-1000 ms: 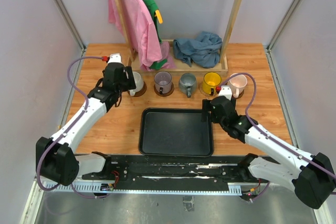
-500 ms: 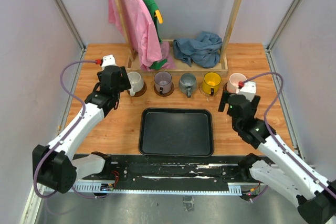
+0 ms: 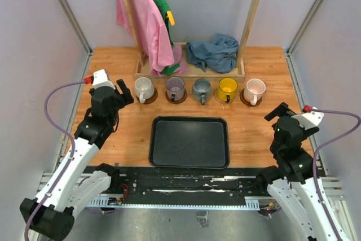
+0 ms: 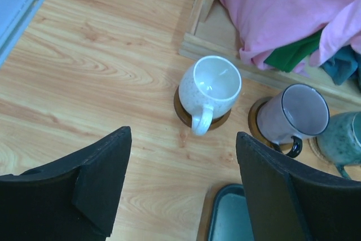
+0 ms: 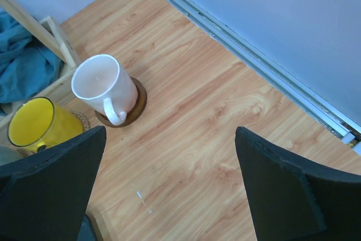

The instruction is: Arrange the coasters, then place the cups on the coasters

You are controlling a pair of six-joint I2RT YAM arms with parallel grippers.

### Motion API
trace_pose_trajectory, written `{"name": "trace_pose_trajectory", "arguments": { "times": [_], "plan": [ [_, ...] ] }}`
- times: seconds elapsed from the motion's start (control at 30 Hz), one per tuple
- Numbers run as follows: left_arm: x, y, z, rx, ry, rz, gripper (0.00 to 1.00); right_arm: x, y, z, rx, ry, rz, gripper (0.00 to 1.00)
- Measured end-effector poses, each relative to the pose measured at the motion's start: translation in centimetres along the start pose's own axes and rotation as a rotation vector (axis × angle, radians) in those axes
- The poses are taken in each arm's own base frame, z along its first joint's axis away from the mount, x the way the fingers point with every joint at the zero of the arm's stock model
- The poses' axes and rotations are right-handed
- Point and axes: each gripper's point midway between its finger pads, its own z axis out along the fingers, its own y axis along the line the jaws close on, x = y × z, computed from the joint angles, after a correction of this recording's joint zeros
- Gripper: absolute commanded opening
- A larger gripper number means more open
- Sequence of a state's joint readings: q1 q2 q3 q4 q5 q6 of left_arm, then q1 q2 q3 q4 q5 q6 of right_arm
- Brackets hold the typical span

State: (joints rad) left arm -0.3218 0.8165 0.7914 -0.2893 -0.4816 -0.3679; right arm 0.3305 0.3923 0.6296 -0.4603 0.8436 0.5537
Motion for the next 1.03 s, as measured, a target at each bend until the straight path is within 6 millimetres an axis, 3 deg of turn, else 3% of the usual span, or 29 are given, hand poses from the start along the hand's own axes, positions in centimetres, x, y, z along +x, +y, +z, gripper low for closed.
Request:
{"name": "trace_pose_trajectory", "arguments": {
  "times": [0.37,0.73,1.03],
  "plan": [
    [5.1,1.3,-0.8,-0.005,0.139,0.010,0.97,2.1,-1.4,0.0,0.062,0.071,-0.075,0.98],
    [2.9,1.9,-2.8,0.006,0.040,-0.092,1.00,2.3,-1.5,0.0,0.067,0.080,-0.079,0.98],
    [3.6,3.3,-2.8,-0.073,0.057,-0.107,1.00,2.6,-1.4,0.2,0.072,0.089,-0.089,0.98]
  ]
}}
